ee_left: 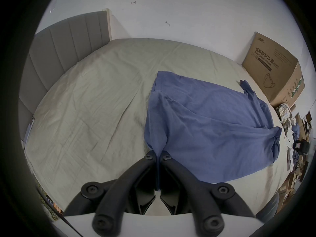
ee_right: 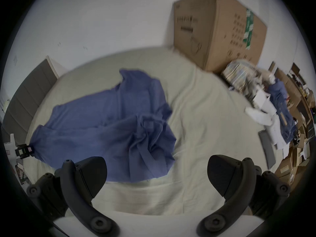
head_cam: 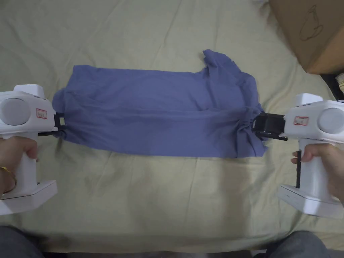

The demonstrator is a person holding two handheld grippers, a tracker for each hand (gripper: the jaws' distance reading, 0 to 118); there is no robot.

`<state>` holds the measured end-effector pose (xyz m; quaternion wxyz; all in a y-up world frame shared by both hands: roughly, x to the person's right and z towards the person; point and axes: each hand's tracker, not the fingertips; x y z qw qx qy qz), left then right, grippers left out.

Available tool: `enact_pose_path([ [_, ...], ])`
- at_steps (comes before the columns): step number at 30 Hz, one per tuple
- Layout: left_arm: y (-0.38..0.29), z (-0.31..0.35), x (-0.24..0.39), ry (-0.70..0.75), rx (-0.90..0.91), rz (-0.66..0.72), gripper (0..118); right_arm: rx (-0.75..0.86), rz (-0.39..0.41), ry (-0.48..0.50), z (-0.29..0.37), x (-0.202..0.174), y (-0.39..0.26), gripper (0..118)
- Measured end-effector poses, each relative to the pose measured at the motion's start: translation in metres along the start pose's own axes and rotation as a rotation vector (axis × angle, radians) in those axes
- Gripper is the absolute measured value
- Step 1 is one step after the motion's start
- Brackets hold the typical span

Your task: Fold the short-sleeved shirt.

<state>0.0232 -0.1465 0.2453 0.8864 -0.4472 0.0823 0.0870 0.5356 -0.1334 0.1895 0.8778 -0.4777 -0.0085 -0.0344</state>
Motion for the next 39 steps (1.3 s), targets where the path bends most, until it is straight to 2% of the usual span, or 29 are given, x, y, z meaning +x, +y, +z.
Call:
enact_pose_path([
  [5,-0.001,0.001,0.001,0.004,0.001,0.0,0,-0.151,0.013,-0.038,-0.055,-0.006,-0.001,114],
  [6,-0.001,0.0,0.001,0.009,-0.001,-0.003,0,-0.162,0.004,-0.038,-0.064,-0.005,-0.004,107],
  [7,-0.001,-0.001,0.002,0.016,-0.006,-0.003,0,-0.164,-0.002,-0.045,-0.07,-0.005,-0.005,97],
  [9,-0.002,-0.005,0.0,0.018,-0.012,0.006,0,-0.169,-0.012,-0.058,-0.081,-0.005,-0.008,56],
  [10,-0.002,-0.006,0.0,0.021,-0.014,0.011,0,-0.172,-0.019,-0.072,-0.083,-0.002,-0.01,49],
  [11,-0.002,-0.007,0.0,0.024,-0.021,0.014,0,-0.177,-0.027,-0.074,-0.086,0.001,-0.012,49],
  [13,-0.003,-0.01,-0.001,0.031,-0.027,0.014,0,-0.177,-0.086,-0.028,-0.082,0.005,-0.012,35],
  [14,-0.004,-0.012,-0.003,0.034,-0.03,0.014,0,-0.17,-0.089,0.013,-0.078,0.005,-0.01,21],
  [15,-0.004,-0.012,-0.003,0.037,-0.034,0.016,0,-0.167,-0.094,0.044,-0.074,0.006,-0.008,15],
  [16,-0.004,-0.013,-0.005,0.041,-0.035,0.02,0,-0.172,-0.081,0.01,-0.067,0.008,-0.006,15],
  [24,-0.006,0.022,-0.023,0.0,-0.003,0.064,0,-0.048,-0.048,0.138,0.021,0.028,0.007,14],
  [28,-0.034,0.044,-0.038,-0.035,-0.007,0.089,0,-0.02,-0.021,0.158,0.053,0.033,-0.024,14],
  [33,-0.084,0.04,-0.045,-0.027,-0.096,0.097,2,-0.087,-0.036,0.125,0.045,0.035,-0.087,14],
  [35,-0.098,0.032,-0.043,-0.018,-0.131,0.095,20,-0.114,-0.052,0.109,0.031,0.035,-0.105,16],
  [36,-0.101,0.03,-0.042,0.006,-0.138,0.093,41,-0.124,-0.07,0.086,0.027,0.035,-0.111,26],
  [37,-0.102,0.029,-0.041,0.047,-0.14,0.083,65,-0.124,-0.092,0.061,0.026,0.034,-0.113,42],
  [38,-0.1,0.031,-0.041,0.077,-0.129,0.074,86,-0.125,-0.09,0.038,0.028,0.032,-0.112,62],
  [39,-0.097,0.034,-0.041,0.081,-0.118,0.079,103,-0.116,-0.072,0.012,0.03,0.032,-0.111,79],
])
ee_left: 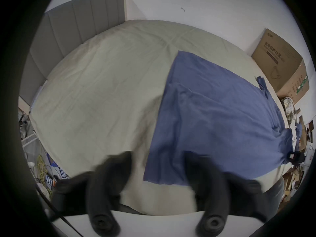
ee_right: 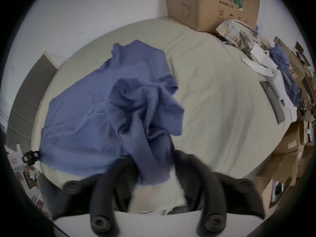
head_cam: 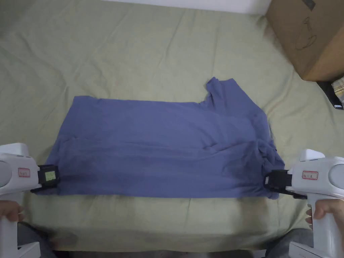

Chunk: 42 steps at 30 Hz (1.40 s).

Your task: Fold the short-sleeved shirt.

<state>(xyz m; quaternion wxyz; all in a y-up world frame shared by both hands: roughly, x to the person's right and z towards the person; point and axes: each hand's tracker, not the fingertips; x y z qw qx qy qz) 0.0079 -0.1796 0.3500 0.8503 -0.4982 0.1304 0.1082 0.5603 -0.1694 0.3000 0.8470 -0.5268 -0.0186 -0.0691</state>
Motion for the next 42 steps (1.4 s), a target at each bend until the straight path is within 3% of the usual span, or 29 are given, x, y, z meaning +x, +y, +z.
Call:
enact_pose_path([
  [4,0.027,0.036,0.001,-0.02,0.223,0.023,115,0.159,0.043,-0.043,0.043,-0.004,0.023,91],
  [9,0.052,0.088,0.037,0.021,0.553,-0.09,115,0.61,0.127,-0.029,0.116,-0.032,0.041,92],
  [12,0.046,0.108,0.061,0.025,0.824,-0.13,114,0.847,0.154,-0.017,0.138,-0.052,0.034,110],
  [15,0.043,0.115,0.084,0.002,0.88,-0.192,104,0.941,0.17,0.008,0.141,-0.07,0.028,113],
  [17,0.039,0.113,0.095,-0.034,0.912,-0.226,83,0.932,0.175,0.021,0.137,-0.079,0.025,112],
  [19,0.035,0.112,0.104,-0.062,0.919,-0.249,50,0.932,0.173,0.044,0.131,-0.086,0.022,100],
  [20,0.033,0.11,0.107,-0.078,0.916,-0.25,37,0.934,0.175,0.058,0.129,-0.088,0.019,83],
  [21,0.031,0.109,0.109,-0.09,0.917,-0.247,18,0.937,0.176,0.065,0.127,-0.091,0.017,53],
  [22,0.029,0.108,0.112,-0.097,0.918,-0.242,5,0.934,0.177,0.072,0.126,-0.094,0.015,33],
  [24,0.024,0.107,0.117,-0.099,0.923,-0.237,0,0.934,0.192,0.082,0.12,-0.096,0.013,6],
  [26,0.023,0.107,0.116,-0.113,0.91,-0.249,0,0.942,0.198,0.089,0.117,-0.098,0.012,0],
  [34,0.043,0.095,0.115,-0.133,0.856,-0.229,0,0.917,0.192,0.106,0.104,-0.098,0.029,0],
  [42,0.133,0.042,0.099,-0.141,0.615,-0.168,0,0.882,0.171,0.097,0.091,-0.109,0.048,0],
])
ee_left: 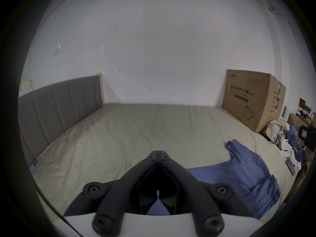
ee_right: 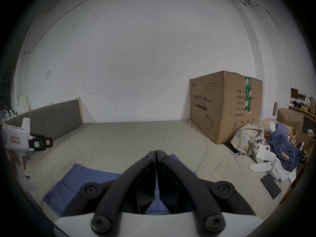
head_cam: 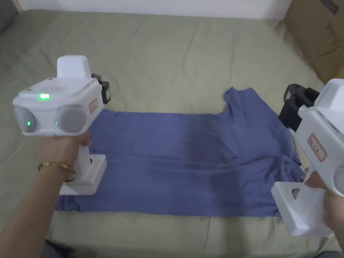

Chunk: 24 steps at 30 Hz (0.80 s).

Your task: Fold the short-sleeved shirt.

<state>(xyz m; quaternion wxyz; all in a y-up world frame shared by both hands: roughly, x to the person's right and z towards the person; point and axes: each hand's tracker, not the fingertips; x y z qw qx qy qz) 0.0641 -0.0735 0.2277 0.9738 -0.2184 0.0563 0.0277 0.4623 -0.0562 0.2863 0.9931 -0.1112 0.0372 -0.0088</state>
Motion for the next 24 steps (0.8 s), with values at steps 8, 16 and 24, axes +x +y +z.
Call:
enact_pose_path([
  [8,0.022,-0.132,-0.042,0.041,-0.421,0.064,118,-0.068,0.037,-0.023,-0.038,-0.004,-0.001,0],
  [16,-0.021,-0.217,-0.062,0.073,-0.683,0.074,107,-0.151,0.065,-0.061,-0.071,-0.002,-0.014,0],
  [24,-0.038,-0.24,-0.062,0.077,-0.722,0.059,73,-0.208,0.082,-0.078,-0.086,0.002,-0.028,0],
])
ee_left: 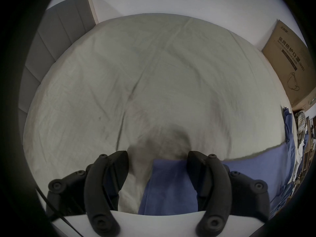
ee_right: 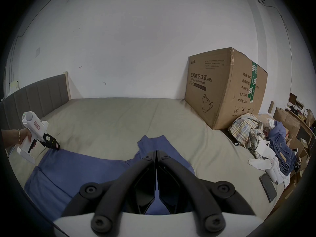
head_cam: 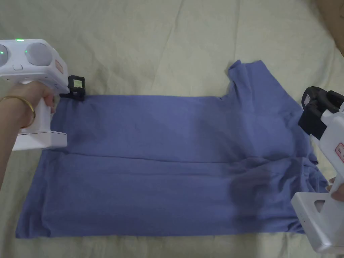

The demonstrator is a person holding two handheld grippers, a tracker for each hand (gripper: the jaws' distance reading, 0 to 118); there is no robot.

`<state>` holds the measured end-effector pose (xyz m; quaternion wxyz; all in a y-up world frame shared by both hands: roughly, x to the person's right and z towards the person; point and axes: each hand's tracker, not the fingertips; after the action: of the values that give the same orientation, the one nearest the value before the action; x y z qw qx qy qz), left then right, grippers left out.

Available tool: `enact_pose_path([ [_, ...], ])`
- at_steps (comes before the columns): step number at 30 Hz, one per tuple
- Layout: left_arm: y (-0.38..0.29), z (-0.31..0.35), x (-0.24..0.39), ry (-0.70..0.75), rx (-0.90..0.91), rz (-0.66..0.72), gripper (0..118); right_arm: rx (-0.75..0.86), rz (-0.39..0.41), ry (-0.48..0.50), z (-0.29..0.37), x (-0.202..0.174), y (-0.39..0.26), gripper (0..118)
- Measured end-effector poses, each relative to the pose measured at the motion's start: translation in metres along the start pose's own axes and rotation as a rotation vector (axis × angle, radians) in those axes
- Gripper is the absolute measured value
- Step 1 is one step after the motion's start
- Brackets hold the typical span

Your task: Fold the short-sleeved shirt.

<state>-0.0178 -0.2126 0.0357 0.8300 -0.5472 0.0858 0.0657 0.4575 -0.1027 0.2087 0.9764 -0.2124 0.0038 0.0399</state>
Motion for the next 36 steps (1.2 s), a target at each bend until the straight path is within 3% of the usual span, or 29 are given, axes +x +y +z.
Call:
enact_pose_path([
  [1,0.0,0.001,0.0,-0.005,0.004,-0.028,68,-0.004,-0.006,0.003,-0.001,0.002,-0.001,0],
  [2,0.0,0.008,-0.002,-0.023,0.016,-0.049,55,-0.011,-0.01,0.006,-0.002,0.002,-0.002,0],
  [4,-0.001,0.018,-0.002,-0.029,0.043,-0.057,0,-0.019,-0.012,0.006,-0.003,0.001,-0.002,0],
  [10,-0.009,0.053,0.002,-0.074,0.143,-0.047,0,-0.051,-0.046,0.017,-0.016,0.018,0.014,0],
  [15,-0.018,0.088,-0.006,-0.123,0.242,-0.009,0,-0.148,-0.06,-0.004,-0.065,0.054,0.049,2],
  [16,-0.021,0.094,-0.007,-0.126,0.256,-0.013,0,-0.227,-0.048,-0.003,-0.081,0.061,0.057,11],
  [17,-0.024,0.099,-0.008,-0.129,0.27,-0.006,0,-0.281,-0.059,0.005,-0.1,0.068,0.062,34],
  [18,-0.026,0.101,-0.007,-0.133,0.275,0.006,0,-0.335,-0.056,0.008,-0.116,0.074,0.066,76],
  [19,-0.028,0.104,-0.008,-0.138,0.28,0.01,0,-0.41,-0.058,0.033,-0.134,0.08,0.068,98],
  [20,-0.031,0.107,-0.008,-0.14,0.287,0.015,0,-0.509,-0.062,0.051,-0.156,0.085,0.066,107],
  [22,-0.033,0.106,-0.008,-0.137,0.292,0.025,0,-0.583,-0.074,0.047,-0.186,0.094,0.057,107],
  [26,-0.037,0.104,-0.009,-0.127,0.282,0.043,0,-0.716,0.0,-0.065,-0.228,0.094,0.029,107],
  [30,-0.041,0.104,-0.01,-0.125,0.28,0.067,0,-0.754,0.004,-0.095,-0.252,0.091,0.006,102],
  [32,-0.041,0.102,-0.011,-0.124,0.274,0.08,0,-0.771,-0.025,-0.105,-0.261,0.092,-0.003,84],
  [33,-0.041,0.1,-0.011,-0.123,0.271,0.084,0,-0.777,-0.05,-0.11,-0.26,0.092,-0.007,58],
  [34,-0.041,0.099,-0.01,-0.12,0.267,0.083,0,-0.783,-0.071,-0.102,-0.262,0.093,-0.01,45],
  [35,-0.042,0.097,-0.01,-0.118,0.264,0.083,0,-0.776,-0.115,-0.077,-0.262,0.093,-0.011,42],
  [36,-0.041,0.096,-0.01,-0.116,0.261,0.08,0,-0.773,-0.093,-0.092,-0.261,0.092,-0.009,35],
])
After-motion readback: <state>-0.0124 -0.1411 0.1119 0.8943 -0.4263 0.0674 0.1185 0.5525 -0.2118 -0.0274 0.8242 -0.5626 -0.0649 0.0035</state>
